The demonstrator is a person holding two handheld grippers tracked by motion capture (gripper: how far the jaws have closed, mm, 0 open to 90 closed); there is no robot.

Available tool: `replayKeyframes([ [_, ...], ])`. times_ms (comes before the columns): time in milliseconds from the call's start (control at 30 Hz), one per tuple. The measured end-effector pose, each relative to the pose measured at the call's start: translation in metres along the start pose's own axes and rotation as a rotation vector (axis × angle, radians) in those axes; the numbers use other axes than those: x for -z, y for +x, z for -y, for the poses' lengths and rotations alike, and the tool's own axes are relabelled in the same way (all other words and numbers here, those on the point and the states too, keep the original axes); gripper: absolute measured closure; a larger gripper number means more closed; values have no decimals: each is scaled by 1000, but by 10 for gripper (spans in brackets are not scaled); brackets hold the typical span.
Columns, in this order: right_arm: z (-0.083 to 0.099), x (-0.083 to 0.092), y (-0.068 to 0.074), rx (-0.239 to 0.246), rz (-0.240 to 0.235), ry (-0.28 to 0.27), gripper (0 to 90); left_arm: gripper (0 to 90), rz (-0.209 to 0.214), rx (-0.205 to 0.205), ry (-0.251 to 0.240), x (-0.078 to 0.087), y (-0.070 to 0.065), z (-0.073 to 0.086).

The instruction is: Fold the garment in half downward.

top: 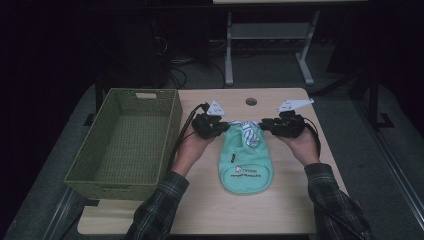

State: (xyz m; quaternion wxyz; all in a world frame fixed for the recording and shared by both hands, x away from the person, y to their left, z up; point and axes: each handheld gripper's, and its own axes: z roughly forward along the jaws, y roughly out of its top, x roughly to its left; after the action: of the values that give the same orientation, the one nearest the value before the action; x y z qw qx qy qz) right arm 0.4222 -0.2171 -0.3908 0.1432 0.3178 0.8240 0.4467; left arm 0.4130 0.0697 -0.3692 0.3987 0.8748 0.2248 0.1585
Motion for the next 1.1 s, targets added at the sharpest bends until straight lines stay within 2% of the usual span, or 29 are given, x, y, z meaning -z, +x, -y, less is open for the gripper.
replayKeyframes([
  [100, 3, 6, 1, -23, 10, -26, 644, 869, 2, -1, 1, -3, -1, 0],
  [133, 4, 7, 2, -34, 2, -30, 670, 869, 4, -6, 1, -3, -1, 0],
  [200, 7, 9, 5, -38, -25, -32, 785, 869, 4, -3, 1, -5, -1, 0],
  [300, 13, 5, 18, -14, -63, 1, 898, 869, 1, -4, 6, -6, -1, 1],
  [433, 20, -3, 33, 13, -110, 27, 899, 868, -1, -3, 14, -7, 0, 1],
  [567, 27, -12, 47, 18, -155, 32, 900, 868, 0, 4, 17, -8, 1, 2],
  [667, 33, -22, 55, 17, -173, 66, 900, 868, 1, 1, 17, -8, 1, 2],
  [833, 41, -42, 55, -14, -178, 90, 899, 868, 6, -4, 14, -7, 0, 2],
  [1100, 48, -72, 53, -14, -124, 164, 900, 868, 19, -11, 10, -7, -5, 3],
])
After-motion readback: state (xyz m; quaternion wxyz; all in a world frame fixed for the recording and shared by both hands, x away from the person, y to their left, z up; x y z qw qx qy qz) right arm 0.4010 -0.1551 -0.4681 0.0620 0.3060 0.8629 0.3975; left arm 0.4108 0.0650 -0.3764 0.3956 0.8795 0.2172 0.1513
